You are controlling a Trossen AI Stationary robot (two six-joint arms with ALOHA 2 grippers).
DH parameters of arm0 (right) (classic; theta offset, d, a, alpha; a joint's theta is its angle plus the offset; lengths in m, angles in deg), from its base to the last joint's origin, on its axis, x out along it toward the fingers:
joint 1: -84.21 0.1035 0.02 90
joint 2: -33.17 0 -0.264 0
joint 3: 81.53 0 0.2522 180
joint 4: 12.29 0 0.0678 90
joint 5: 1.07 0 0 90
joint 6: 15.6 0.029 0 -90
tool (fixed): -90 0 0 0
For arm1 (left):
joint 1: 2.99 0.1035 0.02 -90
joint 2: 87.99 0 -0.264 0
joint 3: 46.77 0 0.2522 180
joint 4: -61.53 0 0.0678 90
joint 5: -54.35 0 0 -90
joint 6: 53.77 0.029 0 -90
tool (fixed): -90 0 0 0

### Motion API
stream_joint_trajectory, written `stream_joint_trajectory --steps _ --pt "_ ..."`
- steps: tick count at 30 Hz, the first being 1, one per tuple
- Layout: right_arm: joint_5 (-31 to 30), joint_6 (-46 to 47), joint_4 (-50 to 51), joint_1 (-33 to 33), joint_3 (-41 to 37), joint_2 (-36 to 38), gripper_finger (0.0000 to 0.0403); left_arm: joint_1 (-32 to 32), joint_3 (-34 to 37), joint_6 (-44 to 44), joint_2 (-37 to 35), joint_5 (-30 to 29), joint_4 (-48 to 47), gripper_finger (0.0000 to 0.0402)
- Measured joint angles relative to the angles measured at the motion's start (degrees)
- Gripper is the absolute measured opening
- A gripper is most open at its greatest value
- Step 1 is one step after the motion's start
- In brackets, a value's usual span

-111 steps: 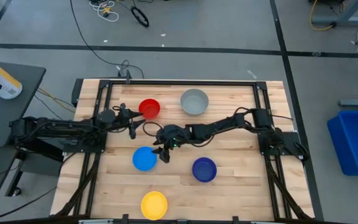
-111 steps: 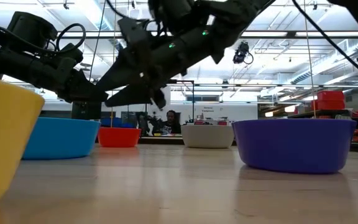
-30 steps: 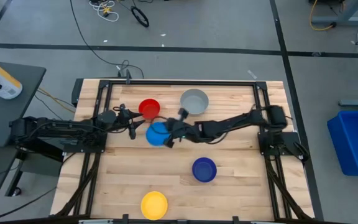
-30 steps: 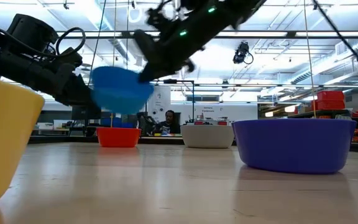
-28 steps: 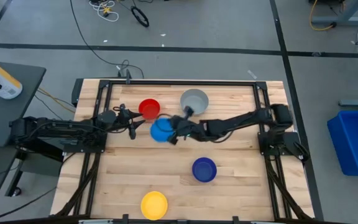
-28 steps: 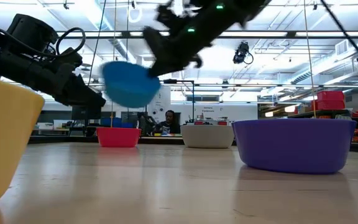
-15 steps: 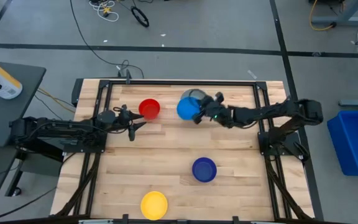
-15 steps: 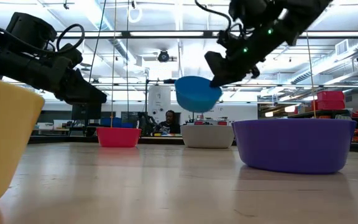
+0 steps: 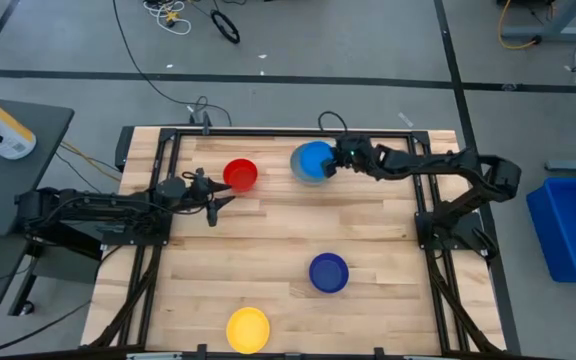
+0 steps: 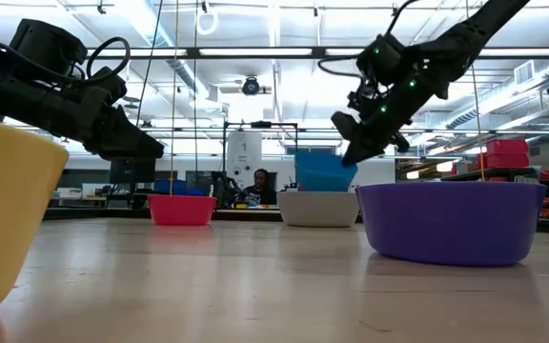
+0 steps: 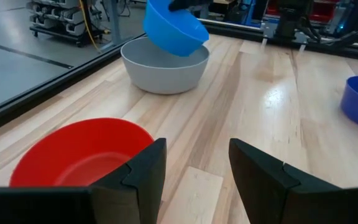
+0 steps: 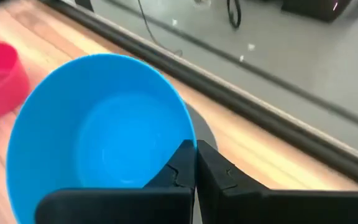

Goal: Nest bowls inside each other
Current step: Stack the light blue bowl in the gray bowl, then stack the red bowl in the light blue bowl

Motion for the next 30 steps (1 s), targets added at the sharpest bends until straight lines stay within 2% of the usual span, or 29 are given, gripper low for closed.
stream_joint_trajectory --steps 9,18,21,30 --pt "7.2 1.1 2.6 -2.9 0.7 -1.1 0.0001 0.0 0.0 -0.3 0.0 -0.1 0.4 0.0183" --pt "7.7 2.4 1.1 -3.0 0.7 -5.3 0.001 0.0 0.0 -1.1 0.0 -0.1 1.2 0.0183" --pt "8.2 2.3 0.3 -3.2 0.7 -5.3 0.0046 0.0 0.0 -1.0 0.0 -0.1 1.1 0.0183" --pt "11.9 -1.2 -2.1 -4.1 0.7 -5.3 0.0204 0.0 0.1 0.2 0.0 -0.4 3.0 0.0183"
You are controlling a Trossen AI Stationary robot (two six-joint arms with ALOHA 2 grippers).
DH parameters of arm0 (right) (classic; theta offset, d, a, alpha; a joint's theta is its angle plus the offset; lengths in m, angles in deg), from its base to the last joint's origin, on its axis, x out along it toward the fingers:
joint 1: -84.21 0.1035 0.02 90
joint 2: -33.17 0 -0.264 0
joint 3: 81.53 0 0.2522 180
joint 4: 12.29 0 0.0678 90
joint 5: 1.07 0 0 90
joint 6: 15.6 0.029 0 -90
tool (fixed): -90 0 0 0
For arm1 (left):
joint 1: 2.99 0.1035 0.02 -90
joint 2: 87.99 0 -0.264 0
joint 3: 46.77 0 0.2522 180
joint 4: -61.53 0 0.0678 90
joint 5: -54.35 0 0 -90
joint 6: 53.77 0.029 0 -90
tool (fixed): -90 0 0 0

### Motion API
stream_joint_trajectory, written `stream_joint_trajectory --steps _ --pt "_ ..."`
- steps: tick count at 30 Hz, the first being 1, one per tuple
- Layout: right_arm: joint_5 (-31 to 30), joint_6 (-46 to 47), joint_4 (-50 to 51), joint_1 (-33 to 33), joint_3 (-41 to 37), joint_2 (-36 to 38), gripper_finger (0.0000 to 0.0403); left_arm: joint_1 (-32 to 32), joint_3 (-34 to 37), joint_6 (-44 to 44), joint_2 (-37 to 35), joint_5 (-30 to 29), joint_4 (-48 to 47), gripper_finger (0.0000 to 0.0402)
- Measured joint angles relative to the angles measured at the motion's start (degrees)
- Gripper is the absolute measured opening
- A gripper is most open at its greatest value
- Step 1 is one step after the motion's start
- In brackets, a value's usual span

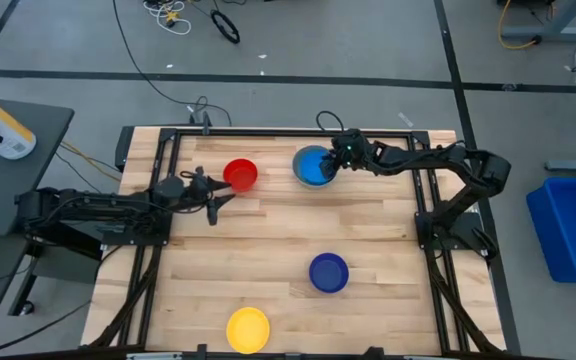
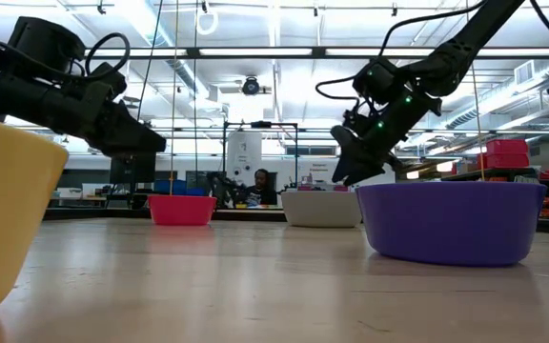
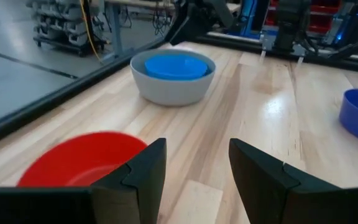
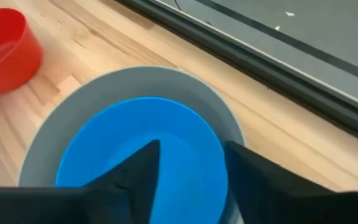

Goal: Nest bowls inside each other
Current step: Stack the red bowl in the light blue bowl

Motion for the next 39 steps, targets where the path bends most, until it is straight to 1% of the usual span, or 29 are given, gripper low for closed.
stream_joint_trajectory --steps 2,4,6,8,14,19,23,26,29,33,36,39 --pt "0.0 -0.7 -1.1 0.4 0.0 0.0 0.0225 0.0 0.0 0.9 0.0 -0.2 1.6 0.0183" --pt "0.0 -0.9 -2.4 1.3 0.0 0.0 0.0238 0.0 0.0 1.6 0.4 -1.5 3.8 0.0183" --pt "0.9 -1.0 -3.6 2.3 0.0 0.0 0.0243 0.6 -0.5 2.1 1.5 -2.5 3.1 0.0183" --pt "1.5 -1.1 -5.2 3.7 0.0 0.0 0.0241 1.9 -1.6 2.1 3.4 -2.2 3.0 0.0183" --pt "1.6 -1.3 -8.6 10.7 0.1 0.0 0.0228 7.6 -5.8 1.5 14.3 2.5 2.4 0.0183" --pt "1.5 -1.3 -5.4 16.9 2.0 0.0 0.0234 9.7 -10.4 -0.2 24.0 7.3 -3.4 0.0186" --pt "-1.4 -1.4 -0.7 21.0 4.5 0.0 0.0246 9.5 -14.1 -1.8 28.9 7.8 -6.3 0.0213" --pt "-4.0 -1.1 2.2 23.4 5.9 0.0 0.0249 9.5 -17.0 -1.8 30.4 7.8 -9.9 0.0239" --pt "-5.2 -0.8 3.6 25.6 6.8 0.0 0.0244 9.5 -20.4 -1.6 30.5 7.6 -15.3 0.0256" --pt "-6.2 -0.2 4.0 28.2 6.9 0.0 0.0235 9.5 -23.6 -1.8 30.4 7.4 -23.1 0.026" --pt "-8.2 0.0 5.1 30.0 6.9 0.0 0.0232 9.5 -24.3 -2.6 31.2 6.5 -25.1 0.026" --pt "-10.6 0.4 5.7 31.9 6.9 0.0 0.0234 9.5 -24.3 -3.1 31.8 4.3 -25.8 0.0261"
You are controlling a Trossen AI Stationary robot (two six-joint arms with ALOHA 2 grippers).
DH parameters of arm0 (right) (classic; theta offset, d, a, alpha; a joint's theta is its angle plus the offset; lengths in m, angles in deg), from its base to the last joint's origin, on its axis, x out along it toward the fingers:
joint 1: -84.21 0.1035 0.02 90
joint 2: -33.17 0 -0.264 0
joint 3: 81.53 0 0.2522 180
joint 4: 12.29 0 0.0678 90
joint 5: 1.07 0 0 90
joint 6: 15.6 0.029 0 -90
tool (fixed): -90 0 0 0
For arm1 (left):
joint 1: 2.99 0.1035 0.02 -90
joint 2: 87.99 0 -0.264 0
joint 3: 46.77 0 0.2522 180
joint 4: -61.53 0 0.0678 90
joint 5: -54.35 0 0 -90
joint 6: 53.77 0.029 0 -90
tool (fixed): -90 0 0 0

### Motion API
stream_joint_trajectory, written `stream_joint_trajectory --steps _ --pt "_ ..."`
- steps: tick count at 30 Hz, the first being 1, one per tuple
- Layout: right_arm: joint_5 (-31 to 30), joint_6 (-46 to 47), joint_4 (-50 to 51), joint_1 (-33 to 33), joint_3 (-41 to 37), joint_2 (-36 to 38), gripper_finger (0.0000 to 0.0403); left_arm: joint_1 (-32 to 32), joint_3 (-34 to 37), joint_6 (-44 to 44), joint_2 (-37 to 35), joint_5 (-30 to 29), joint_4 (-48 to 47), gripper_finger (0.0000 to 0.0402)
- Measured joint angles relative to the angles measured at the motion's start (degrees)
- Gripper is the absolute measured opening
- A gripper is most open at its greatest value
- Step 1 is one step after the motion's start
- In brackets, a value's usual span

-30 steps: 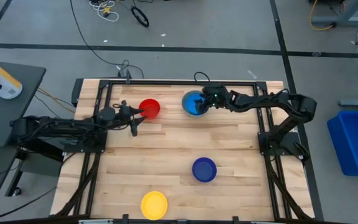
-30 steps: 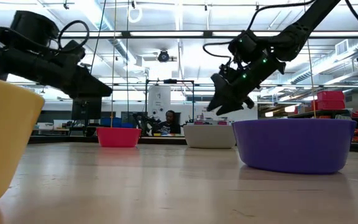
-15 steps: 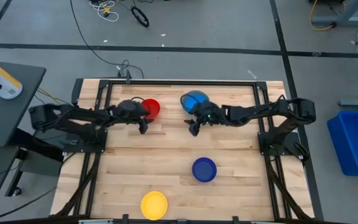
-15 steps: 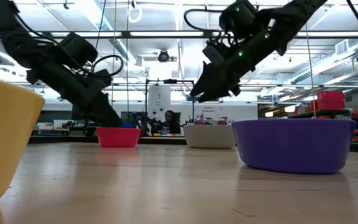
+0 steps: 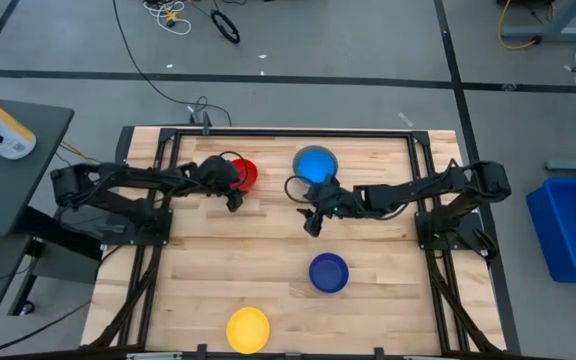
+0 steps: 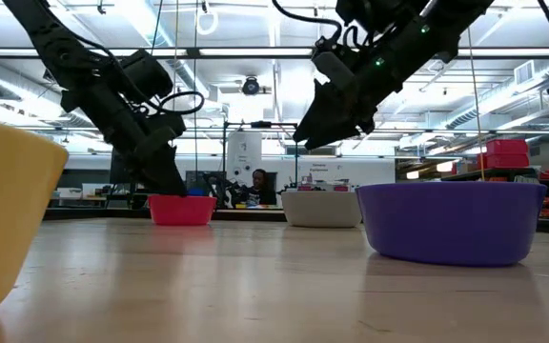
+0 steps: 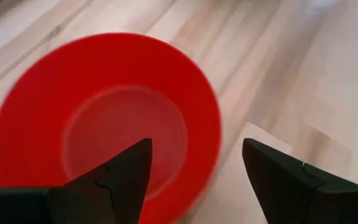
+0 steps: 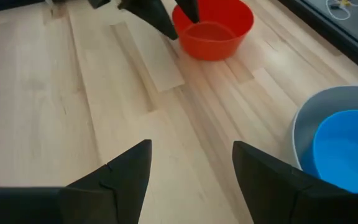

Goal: Nest bowls inside each other
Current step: Stack the red bowl in the light blue bowl

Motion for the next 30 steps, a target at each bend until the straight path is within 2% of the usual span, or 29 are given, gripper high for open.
stream_joint_trajectory --steps 5,10,13,20,26,30 --pt "-2.9 1.7 0.1 3.7 0.0 0.0 0.0238 0.0 0.0 -0.6 3.2 -1.4 1.3 0.0257" --pt "-8.0 2.0 -2.0 9.6 0.0 0.0 0.0225 0.0 0.0 -0.2 8.5 -1.5 6.3 0.0218" --pt "-11.8 2.0 -3.1 13.7 0.0 0.0 0.0208 -0.4 0.0 0.7 10.1 -1.4 9.0 0.0173" --pt "-19.8 4.2 -3.1 20.4 0.0 0.0 0.0166 -2.9 -0.1 4.5 10.2 -1.6 12.5 0.002" --pt "-24.6 7.1 -3.1 24.2 0.0 0.0 0.0145 -7.2 0.0 6.8 10.3 -3.0 14.9 0.0008" --pt "-29.8 7.5 -3.1 28.3 0.0 0.0 0.0135 -10.2 0.1 8.8 10.4 -4.1 22.2 0.0007"
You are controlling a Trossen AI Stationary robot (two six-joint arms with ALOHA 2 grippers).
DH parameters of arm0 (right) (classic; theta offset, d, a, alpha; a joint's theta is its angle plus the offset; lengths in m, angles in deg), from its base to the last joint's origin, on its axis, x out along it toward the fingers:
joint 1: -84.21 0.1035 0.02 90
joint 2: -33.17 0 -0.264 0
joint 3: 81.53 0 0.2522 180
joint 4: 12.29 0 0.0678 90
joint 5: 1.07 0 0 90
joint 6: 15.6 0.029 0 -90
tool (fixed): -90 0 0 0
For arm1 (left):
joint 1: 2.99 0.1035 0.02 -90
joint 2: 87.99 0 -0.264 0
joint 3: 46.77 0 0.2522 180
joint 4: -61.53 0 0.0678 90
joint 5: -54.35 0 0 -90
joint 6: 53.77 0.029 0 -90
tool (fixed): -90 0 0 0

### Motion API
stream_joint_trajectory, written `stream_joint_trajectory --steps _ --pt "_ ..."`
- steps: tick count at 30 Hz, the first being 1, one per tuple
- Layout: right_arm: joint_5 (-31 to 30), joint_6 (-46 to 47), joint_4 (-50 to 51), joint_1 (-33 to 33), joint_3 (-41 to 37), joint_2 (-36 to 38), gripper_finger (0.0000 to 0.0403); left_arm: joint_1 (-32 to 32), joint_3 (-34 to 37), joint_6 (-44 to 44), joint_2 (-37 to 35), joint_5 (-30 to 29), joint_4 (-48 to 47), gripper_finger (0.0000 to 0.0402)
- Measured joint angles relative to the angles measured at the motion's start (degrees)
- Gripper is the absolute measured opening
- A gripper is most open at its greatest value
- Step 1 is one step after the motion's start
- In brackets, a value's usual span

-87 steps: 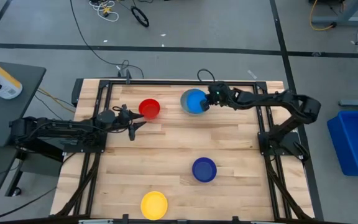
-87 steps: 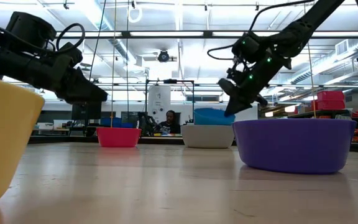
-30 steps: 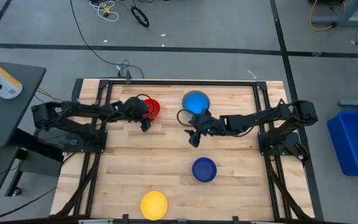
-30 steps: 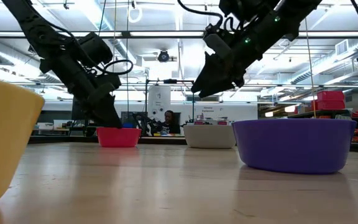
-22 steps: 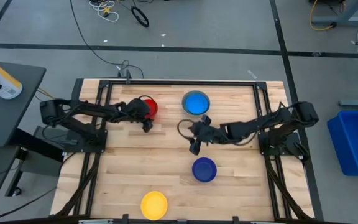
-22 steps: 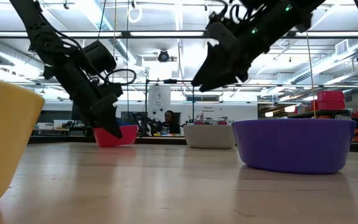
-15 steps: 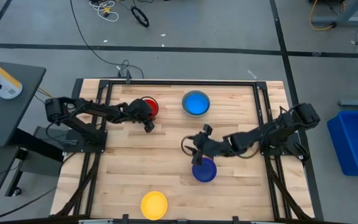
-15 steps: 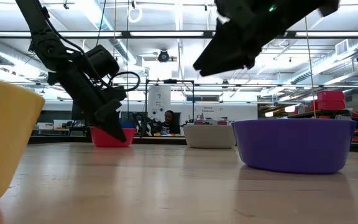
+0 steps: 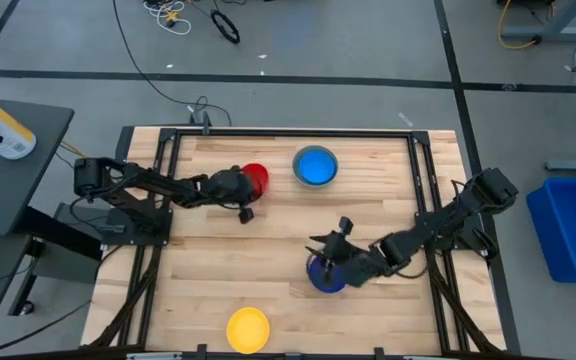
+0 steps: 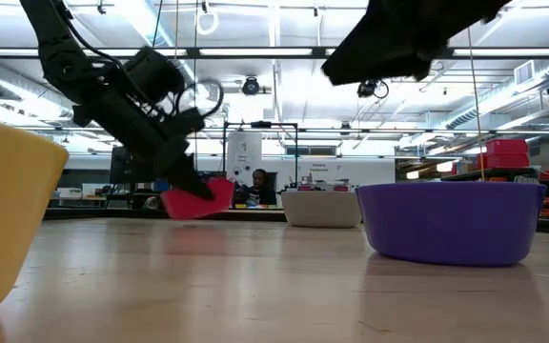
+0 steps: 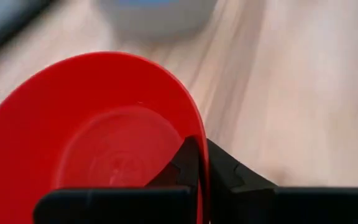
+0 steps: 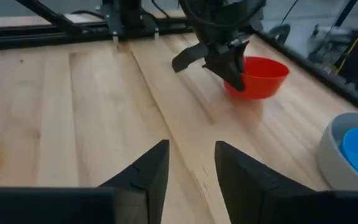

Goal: Nest bowls inside each other
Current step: Stack the red bowl in the light blue bowl

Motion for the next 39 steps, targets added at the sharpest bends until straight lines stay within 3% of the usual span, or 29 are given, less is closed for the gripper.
stream_joint_trajectory --steps 3,7,10,13,21,29,39 --pt "-5.5 0.0 -0.3 4.0 -0.3 0.0 0.0133 -0.9 0.0 1.5 0.0 1.0 8.5 0.0006" --pt "-17.4 -0.2 -2.2 11.4 -2.0 0.0 0.0134 -0.7 -0.3 1.6 0.0 6.2 16.5 0.0006" --pt "-27.9 1.1 -3.0 17.4 -4.0 0.0 0.0131 -0.4 -2.3 1.7 0.0 8.9 16.2 0.0006" --pt "-33.9 4.8 -3.0 22.0 -6.3 0.0 0.013 -0.4 -5.5 2.7 1.2 10.5 13.9 0.0006" --pt "-33.8 17.0 -3.0 24.4 -12.7 0.0 0.0136 0.1 -21.7 7.3 12.7 13.8 1.7 0.0006" --pt "-33.6 18.3 -3.0 24.8 -13.3 0.0 0.0135 2.3 -37.2 10.8 24.1 15.4 -5.5 0.0006" --pt "-33.2 18.3 -3.0 25.7 -13.3 0.0 0.0134 6.9 -45.9 9.4 30.2 20.9 -10.2 0.0006"
